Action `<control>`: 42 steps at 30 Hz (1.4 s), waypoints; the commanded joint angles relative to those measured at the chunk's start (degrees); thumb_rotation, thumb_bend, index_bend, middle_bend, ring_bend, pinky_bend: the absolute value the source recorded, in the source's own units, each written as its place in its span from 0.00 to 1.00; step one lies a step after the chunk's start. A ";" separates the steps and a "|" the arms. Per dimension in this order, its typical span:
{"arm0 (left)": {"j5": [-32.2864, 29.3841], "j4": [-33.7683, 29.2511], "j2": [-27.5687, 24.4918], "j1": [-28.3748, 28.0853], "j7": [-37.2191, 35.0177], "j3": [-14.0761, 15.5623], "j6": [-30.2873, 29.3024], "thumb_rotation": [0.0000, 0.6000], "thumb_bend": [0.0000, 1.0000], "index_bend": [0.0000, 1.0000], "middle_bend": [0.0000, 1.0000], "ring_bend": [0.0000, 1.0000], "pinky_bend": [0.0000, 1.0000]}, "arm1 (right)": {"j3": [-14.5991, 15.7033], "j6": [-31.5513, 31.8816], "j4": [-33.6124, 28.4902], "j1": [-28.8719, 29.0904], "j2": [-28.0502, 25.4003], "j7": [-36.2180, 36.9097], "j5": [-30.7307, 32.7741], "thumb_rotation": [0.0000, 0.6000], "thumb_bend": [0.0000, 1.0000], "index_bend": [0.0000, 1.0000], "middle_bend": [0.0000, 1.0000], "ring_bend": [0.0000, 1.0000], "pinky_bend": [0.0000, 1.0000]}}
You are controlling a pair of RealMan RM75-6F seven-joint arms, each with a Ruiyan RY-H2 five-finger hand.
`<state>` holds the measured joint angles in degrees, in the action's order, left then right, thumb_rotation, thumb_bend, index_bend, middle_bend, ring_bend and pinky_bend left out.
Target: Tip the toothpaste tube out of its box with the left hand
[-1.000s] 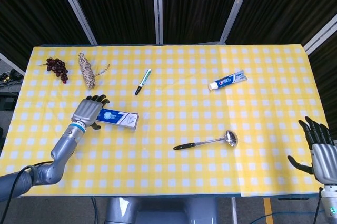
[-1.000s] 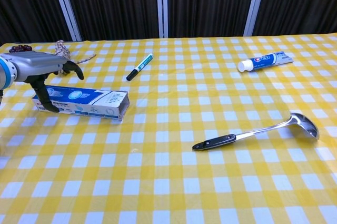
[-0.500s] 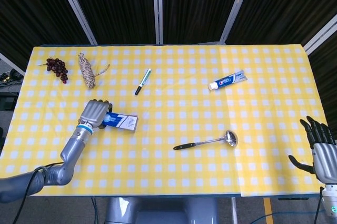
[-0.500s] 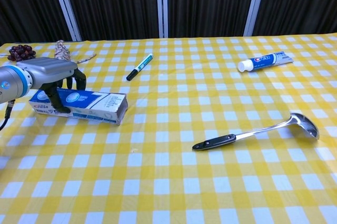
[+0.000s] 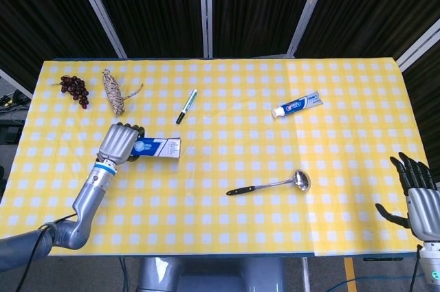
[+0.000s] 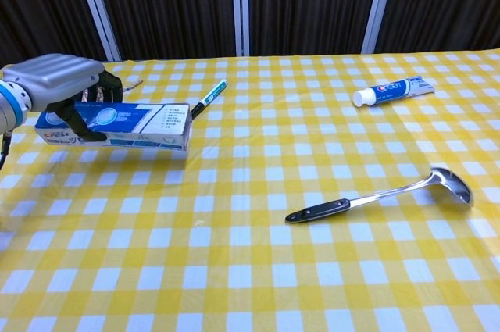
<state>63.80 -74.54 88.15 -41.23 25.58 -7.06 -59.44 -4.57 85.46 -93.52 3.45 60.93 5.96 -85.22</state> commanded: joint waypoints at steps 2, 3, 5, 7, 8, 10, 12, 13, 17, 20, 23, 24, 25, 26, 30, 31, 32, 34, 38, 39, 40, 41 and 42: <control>3.66 -3.04 -4.08 -0.35 1.88 -0.33 -2.46 1.00 0.39 0.62 0.46 0.45 0.44 | -0.03 0.15 -0.12 -0.06 -0.08 0.13 -0.06 1.00 0.08 0.00 0.00 0.00 0.00; 6.15 -3.65 -5.82 -0.89 3.81 -0.69 -4.52 1.00 0.39 0.62 0.45 0.45 0.44 | -0.05 0.28 -0.19 -0.10 -0.14 0.25 -0.11 1.00 0.08 0.00 0.00 0.00 0.00; 9.37 -6.43 -9.47 -1.38 6.65 -0.87 -6.55 1.00 0.39 0.61 0.44 0.45 0.43 | -0.05 0.56 -0.30 -0.22 -0.31 0.48 -0.27 1.00 0.08 0.00 0.00 0.00 0.00; 10.09 -7.90 -11.03 -1.60 8.00 -1.01 -6.80 1.00 0.39 0.60 0.43 0.44 0.42 | -0.06 0.69 -0.35 -0.28 -0.38 0.62 -0.33 1.00 0.08 0.00 0.00 0.00 0.00; 10.40 -8.50 -11.71 -1.73 8.71 -1.09 -6.90 1.00 0.39 0.60 0.43 0.43 0.42 | -0.07 0.76 -0.37 -0.31 -0.41 0.70 -0.36 1.00 0.08 0.00 0.00 0.00 0.00; 11.41 -9.71 -13.29 -2.10 10.51 -1.21 -7.14 1.00 0.39 0.59 0.42 0.42 0.41 | -0.08 0.96 -0.47 -0.41 -0.56 0.92 -0.44 1.00 0.08 0.00 0.00 0.00 0.00; 12.69 -10.69 -14.89 -2.52 12.65 -1.34 -7.53 1.00 0.39 0.58 0.41 0.41 0.40 | -0.07 1.05 -0.51 -0.45 -0.64 1.09 -0.52 1.00 0.08 0.00 0.00 0.00 0.00; 13.16 -10.93 -15.37 -2.64 13.35 -1.36 -7.68 1.00 0.39 0.58 0.40 0.41 0.39 | -0.09 1.11 -0.51 -0.47 -0.66 1.16 -0.54 1.00 0.08 0.00 0.00 0.00 0.00; 16.04 -11.97 -18.20 -3.55 18.07 -1.61 -8.49 1.00 0.39 0.56 0.39 0.39 0.38 | -0.17 1.49 -0.56 -0.60 -0.83 1.56 -0.67 1.00 0.08 0.00 0.00 0.00 0.00; 20.28 -12.29 -21.27 -4.64 24.05 -1.81 -9.94 1.00 0.39 0.53 0.35 0.35 0.34 | -0.34 1.86 -0.65 -0.79 -1.08 2.18 -0.56 1.00 0.08 0.00 0.00 0.00 0.00; 21.73 -12.95 -22.70 -4.93 25.67 -2.14 -10.35 1.00 0.39 0.51 0.33 0.33 0.32 | -0.37 2.00 -0.67 -0.86 -1.17 2.51 -0.60 1.00 0.08 0.00 0.00 0.00 0.00; 22.32 -13.05 -23.11 -5.06 26.08 -2.27 -10.52 1.00 0.39 0.51 0.33 0.33 0.32 | -0.40 2.07 -0.70 -0.88 -1.16 2.57 -0.61 1.00 0.08 0.00 0.00 0.00 0.00; 23.71 -13.16 -23.99 -5.43 27.13 -2.33 -10.67 1.00 0.39 0.51 0.33 0.33 0.32 | -0.43 2.18 -0.72 -0.91 -1.18 2.63 -0.66 1.00 0.08 0.00 0.00 0.00 0.00; 24.54 -13.37 -24.63 -5.63 27.72 -2.33 -10.64 1.00 0.39 0.51 0.33 0.33 0.32 | -0.44 2.22 -0.72 -0.93 -1.19 2.68 -0.67 1.00 0.08 0.00 0.00 0.00 0.00; 26.70 -14.32 -26.41 -6.15 29.37 -2.38 -10.28 1.00 0.39 0.51 0.33 0.33 0.32 | -0.38 2.26 -0.78 -0.95 -1.19 2.70 -0.83 1.00 0.08 0.00 0.00 0.00 0.00; 26.94 -14.68 -26.70 -6.18 29.68 -2.51 -10.29 1.00 0.39 0.51 0.33 0.33 0.32 | -0.37 2.27 -0.80 -0.95 -1.19 2.69 -0.88 1.00 0.08 0.00 0.00 0.00 0.00; 27.04 -14.94 -26.83 -6.17 29.77 -2.61 -10.36 1.00 0.39 0.51 0.33 0.33 0.32 | -0.36 2.29 -0.81 -0.96 -1.19 2.67 -0.91 1.00 0.08 0.00 0.00 0.00 0.00; 27.15 -15.47 -27.03 -6.08 29.77 -2.92 -10.59 1.00 0.39 0.51 0.33 0.33 0.32 | -0.36 2.35 -0.84 -0.99 -1.20 2.66 -0.95 1.00 0.08 0.00 0.00 0.00 0.00; 26.69 -16.42 -27.29 -5.70 29.40 -3.67 -11.15 1.00 0.39 0.51 0.33 0.33 0.32 | -0.40 2.45 -0.84 -1.04 -1.22 2.75 -0.95 1.00 0.08 0.00 0.00 0.00 0.00; 26.46 -16.75 -27.35 -5.53 29.12 -3.83 -11.25 1.00 0.39 0.51 0.33 0.33 0.32 | -0.40 2.42 -0.86 -1.04 -1.24 2.76 -0.91 1.00 0.08 0.00 0.00 0.00 0.00; 26.35 -17.00 -27.41 -5.42 28.95 -3.86 -11.23 1.00 0.39 0.51 0.33 0.33 0.32 | -0.40 2.41 -0.87 -1.04 -1.24 2.74 -0.90 1.00 0.08 0.00 0.00 0.00 0.00; 26.28 -17.26 -27.47 -5.29 28.73 -3.80 -11.17 1.00 0.39 0.51 0.33 0.33 0.32 | -0.38 2.36 -0.88 -1.02 -1.24 2.69 -0.92 1.00 0.08 0.00 0.00 0.00 0.00; 26.23 -17.40 -27.45 -5.20 28.57 -3.78 -11.19 1.00 0.39 0.51 0.33 0.33 0.32 | -0.37 2.33 -0.90 -1.01 -1.24 2.66 -0.92 1.00 0.08 0.00 0.00 0.00 0.00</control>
<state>90.12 -91.77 60.73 -46.55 54.32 -10.86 -70.63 -4.95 87.78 -94.42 2.44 59.70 8.61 -86.14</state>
